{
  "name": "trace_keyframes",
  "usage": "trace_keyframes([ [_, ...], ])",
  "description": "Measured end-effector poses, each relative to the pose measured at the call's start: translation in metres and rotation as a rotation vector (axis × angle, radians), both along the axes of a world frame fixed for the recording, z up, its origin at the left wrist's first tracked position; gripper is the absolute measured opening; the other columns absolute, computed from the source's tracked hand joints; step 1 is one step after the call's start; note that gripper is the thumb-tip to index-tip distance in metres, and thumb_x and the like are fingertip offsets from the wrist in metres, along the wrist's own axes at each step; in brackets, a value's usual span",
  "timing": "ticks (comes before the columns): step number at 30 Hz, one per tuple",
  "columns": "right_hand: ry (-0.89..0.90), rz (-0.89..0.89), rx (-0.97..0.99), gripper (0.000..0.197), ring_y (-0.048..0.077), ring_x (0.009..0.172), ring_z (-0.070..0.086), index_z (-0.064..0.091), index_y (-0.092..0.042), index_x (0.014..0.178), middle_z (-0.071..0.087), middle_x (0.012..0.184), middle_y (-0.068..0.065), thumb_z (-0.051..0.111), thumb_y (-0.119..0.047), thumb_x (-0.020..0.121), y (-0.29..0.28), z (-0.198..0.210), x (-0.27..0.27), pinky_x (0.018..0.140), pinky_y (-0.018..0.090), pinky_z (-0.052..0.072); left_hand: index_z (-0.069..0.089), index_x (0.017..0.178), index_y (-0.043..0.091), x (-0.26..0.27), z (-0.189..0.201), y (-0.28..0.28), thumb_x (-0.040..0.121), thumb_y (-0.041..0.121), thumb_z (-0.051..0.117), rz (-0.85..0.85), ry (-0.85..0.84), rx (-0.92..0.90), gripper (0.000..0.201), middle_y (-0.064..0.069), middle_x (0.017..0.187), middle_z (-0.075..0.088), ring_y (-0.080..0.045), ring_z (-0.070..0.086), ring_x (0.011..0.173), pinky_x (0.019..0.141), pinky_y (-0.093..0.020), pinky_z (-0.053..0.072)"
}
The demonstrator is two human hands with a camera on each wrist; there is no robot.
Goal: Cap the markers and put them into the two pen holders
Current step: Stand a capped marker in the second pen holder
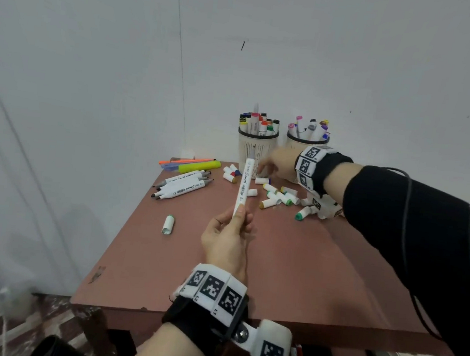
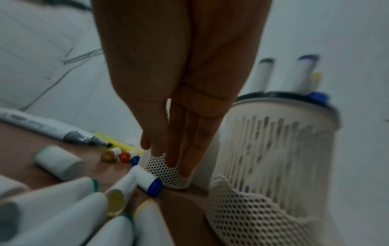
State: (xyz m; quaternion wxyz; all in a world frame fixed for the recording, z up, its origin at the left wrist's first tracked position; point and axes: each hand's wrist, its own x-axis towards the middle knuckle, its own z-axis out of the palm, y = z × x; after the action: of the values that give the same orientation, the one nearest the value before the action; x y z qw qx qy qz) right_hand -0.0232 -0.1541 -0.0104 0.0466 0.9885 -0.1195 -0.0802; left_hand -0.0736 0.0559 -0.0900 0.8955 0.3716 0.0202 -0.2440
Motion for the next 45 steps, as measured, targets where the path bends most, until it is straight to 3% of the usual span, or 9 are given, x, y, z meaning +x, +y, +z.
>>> trace_keyframes([
  [6,0.140,0.063,-0.128,0.041,0.020,0.100,0.057,0.057,-0.017,0.128,0.062,0.117,0.004,0.050,0.000,0.091,0.006,-0.012,0.029,0.079,0.024,0.044,0.058,0.090,0.006,0.006,-0.008,-0.005,0.085,0.005,0.065,0.041,-0.030,0.018,0.009,-0.006,0.070,0.065,-0.008,0.061,0.055,0.050,-0.019,0.049],
  [10,0.151,0.053,-0.152,0.026,0.016,0.085,0.047,0.060,-0.006,0.116,0.052,0.082,-0.005,0.057,-0.005,0.090,0.007,-0.011,0.033,0.060,0.018,0.036,0.059,0.092,0.006,0.007,-0.010,-0.007,0.085,0.006,0.065,0.031,-0.050,0.027,0.009,-0.005,0.069,0.066,-0.008,0.061,0.055,0.053,-0.022,0.048],
  [16,-0.034,0.029,0.001,0.025,0.010,0.073,0.051,0.068,-0.012,0.107,0.057,0.078,-0.005,0.060,-0.005,0.084,0.007,0.013,0.008,0.060,0.017,0.041,0.059,0.091,0.007,0.008,-0.009,-0.007,0.085,0.005,0.066,0.027,-0.056,0.033,0.009,-0.005,0.069,0.066,-0.006,0.061,0.052,0.050,-0.020,0.048],
  [19,-0.214,-0.047,0.236,0.024,0.009,0.072,0.062,0.069,-0.022,0.101,0.069,0.084,0.001,0.062,-0.007,0.085,0.008,0.029,-0.022,0.074,0.024,0.053,0.060,0.090,0.008,0.007,-0.008,-0.006,0.085,0.005,0.066,0.023,-0.070,0.037,0.009,-0.004,0.066,0.066,-0.006,0.060,0.051,0.052,-0.023,0.048],
  [22,-0.355,-0.103,0.443,0.027,0.006,0.067,0.064,0.069,-0.026,0.101,0.068,0.074,-0.005,0.064,-0.005,0.084,0.014,0.039,-0.056,0.066,0.013,0.049,0.060,0.091,0.007,0.006,-0.007,-0.005,0.084,0.005,0.067,0.019,-0.093,0.044,0.010,0.002,0.059,0.067,-0.004,0.059,0.048,0.059,-0.030,0.046],
  [26,-0.615,-0.274,0.743,0.025,0.011,0.066,0.057,0.070,-0.009,0.098,0.062,0.078,0.005,0.067,0.006,0.079,0.031,0.047,-0.102,0.056,0.009,0.047,0.064,0.094,0.008,0.005,-0.006,-0.004,0.082,0.007,0.070,0.013,-0.119,0.073,0.013,-0.001,0.066,0.069,-0.005,0.062,0.052,0.062,-0.032,0.049],
  [34,-0.917,-0.589,1.685,0.022,0.017,0.088,0.052,0.064,0.001,0.096,0.064,0.090,0.014,0.050,0.014,0.085,0.050,0.023,-0.175,0.077,0.022,0.045,0.066,0.093,0.011,0.001,-0.002,-0.003,0.085,0.013,0.068,-0.064,-0.213,0.180,0.009,-0.002,0.078,0.068,-0.010,0.061,0.069,0.058,-0.021,0.049],
  [39,-1.131,-0.678,2.018,0.016,0.009,0.064,0.044,0.061,-0.001,0.084,0.057,0.073,0.008,0.049,0.009,0.089,0.075,-0.007,-0.201,0.046,0.011,0.038,0.064,0.086,0.012,-0.001,0.000,-0.002,0.088,0.018,0.065,-0.068,-0.239,0.208,0.006,-0.002,0.077,0.064,-0.006,0.059,0.063,0.050,-0.015,0.049],
  [45,-1.381,-0.683,2.301,0.008,0.017,0.078,0.057,0.062,0.000,0.091,0.064,0.082,0.011,0.058,-0.003,0.085,0.097,-0.048,-0.206,0.055,0.017,0.055,0.063,0.084,0.008,-0.004,0.001,-0.002,0.089,0.016,0.062,-0.104,-0.237,0.160,0.009,-0.005,0.077,0.062,-0.013,0.058,0.070,0.050,-0.014,0.051],
])
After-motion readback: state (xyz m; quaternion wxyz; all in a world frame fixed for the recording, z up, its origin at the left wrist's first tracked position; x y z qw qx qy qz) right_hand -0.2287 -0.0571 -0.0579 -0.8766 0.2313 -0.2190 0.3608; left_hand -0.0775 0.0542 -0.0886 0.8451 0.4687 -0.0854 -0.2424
